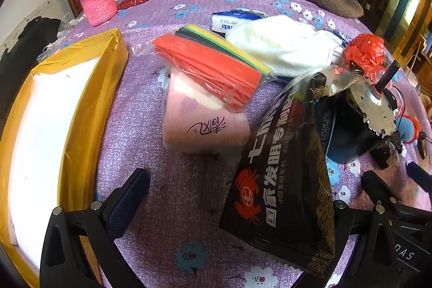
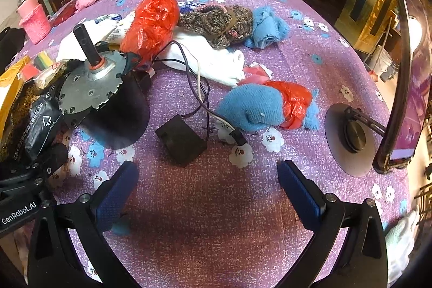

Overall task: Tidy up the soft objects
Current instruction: 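Grasp the black snack bag beside the motor with the left tool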

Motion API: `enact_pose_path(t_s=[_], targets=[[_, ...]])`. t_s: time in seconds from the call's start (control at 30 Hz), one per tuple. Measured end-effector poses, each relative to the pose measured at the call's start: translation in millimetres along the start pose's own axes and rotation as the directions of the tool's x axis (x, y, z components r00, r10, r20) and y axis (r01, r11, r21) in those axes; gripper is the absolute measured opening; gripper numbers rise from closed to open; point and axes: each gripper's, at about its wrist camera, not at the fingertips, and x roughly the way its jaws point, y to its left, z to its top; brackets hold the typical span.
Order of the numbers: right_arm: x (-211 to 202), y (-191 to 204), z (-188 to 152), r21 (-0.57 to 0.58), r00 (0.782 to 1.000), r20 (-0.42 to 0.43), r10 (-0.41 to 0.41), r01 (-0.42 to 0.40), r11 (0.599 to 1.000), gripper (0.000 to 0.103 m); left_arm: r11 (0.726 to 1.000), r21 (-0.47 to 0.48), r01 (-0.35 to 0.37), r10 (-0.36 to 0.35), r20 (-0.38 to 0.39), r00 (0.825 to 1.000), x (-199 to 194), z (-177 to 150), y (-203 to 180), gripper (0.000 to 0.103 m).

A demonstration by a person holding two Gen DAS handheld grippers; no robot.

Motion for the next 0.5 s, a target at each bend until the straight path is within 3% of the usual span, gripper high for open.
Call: enact_pose_path(t_s=[0.23,0.3,0.43,0.5], targets=[[-5,2,-9,-0.003,1.0,0.016,-0.013,0.013,1.0,0.103,1.0,0.0,0.009,-0.009,0.001,1.0,-7,-11,4,0.101],[-6,1,-11,-0.007,1.0,0.015,-0.008,0.008,1.0,0.103,0.999,-0.019,0.041,-0.04,0.023,0.999,-16,-15,8,0.099],[-11,2,-16,-0.044,1.0,0.013,0.005,-0.004,0.999,0.103,0.991,-0.042,0.124,-0.117,0.138,0.983,-54,-22,23,0.099],[-16,0,-18,-0.048,1.0,0.016,0.024,-0.023,0.999,0.103,0.987,-0.05,0.153,-0.138,0.231,0.963,-81,-25,37,0.099]])
